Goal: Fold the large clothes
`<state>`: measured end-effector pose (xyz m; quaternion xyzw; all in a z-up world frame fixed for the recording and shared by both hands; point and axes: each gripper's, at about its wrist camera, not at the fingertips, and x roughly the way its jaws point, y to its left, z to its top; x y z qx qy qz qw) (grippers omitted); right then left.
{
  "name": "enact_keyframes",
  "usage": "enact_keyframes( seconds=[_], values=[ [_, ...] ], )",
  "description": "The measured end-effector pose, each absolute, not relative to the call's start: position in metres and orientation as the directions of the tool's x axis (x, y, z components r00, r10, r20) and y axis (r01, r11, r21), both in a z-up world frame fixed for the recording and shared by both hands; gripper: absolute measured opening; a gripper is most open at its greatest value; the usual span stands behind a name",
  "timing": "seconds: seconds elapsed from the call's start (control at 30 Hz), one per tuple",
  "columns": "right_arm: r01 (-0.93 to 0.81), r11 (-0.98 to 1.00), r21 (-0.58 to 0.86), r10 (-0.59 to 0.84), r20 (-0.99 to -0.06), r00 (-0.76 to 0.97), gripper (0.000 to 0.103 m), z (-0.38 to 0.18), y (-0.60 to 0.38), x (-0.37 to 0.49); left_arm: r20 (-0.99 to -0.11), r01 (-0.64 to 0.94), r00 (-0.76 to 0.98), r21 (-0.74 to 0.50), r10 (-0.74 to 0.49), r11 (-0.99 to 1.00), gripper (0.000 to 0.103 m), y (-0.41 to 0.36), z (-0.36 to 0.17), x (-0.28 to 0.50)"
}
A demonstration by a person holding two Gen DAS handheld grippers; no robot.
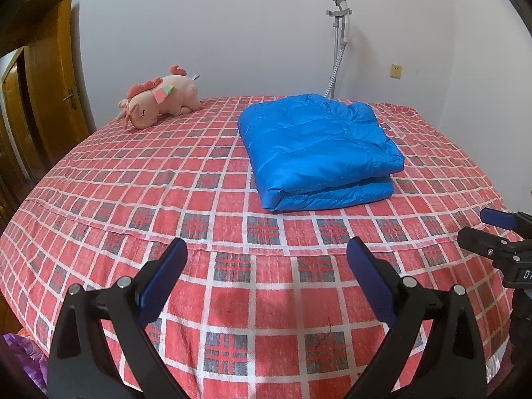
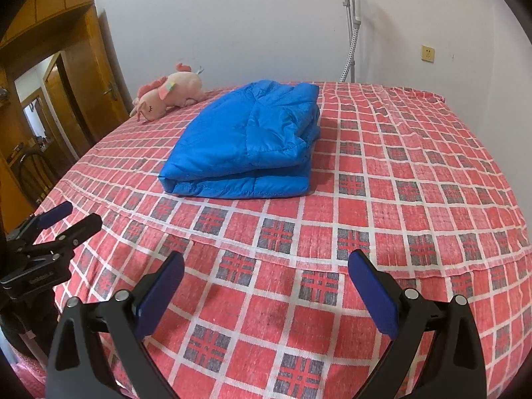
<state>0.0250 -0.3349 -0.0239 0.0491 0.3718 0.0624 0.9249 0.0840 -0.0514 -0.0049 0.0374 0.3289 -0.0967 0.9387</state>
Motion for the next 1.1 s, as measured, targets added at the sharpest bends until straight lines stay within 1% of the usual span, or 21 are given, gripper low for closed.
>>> enact_keyframes(
  seconds=[1.1],
  values=[
    [-0.093,0.987,0.133,0.158,-0.68,0.716,0.099,-0.0222,-0.33,0.0251,-0.625,0.208,0.765,0.012,-0.155,0.978,0.096,-0.0517,-0.0056,0.0829]
  ],
)
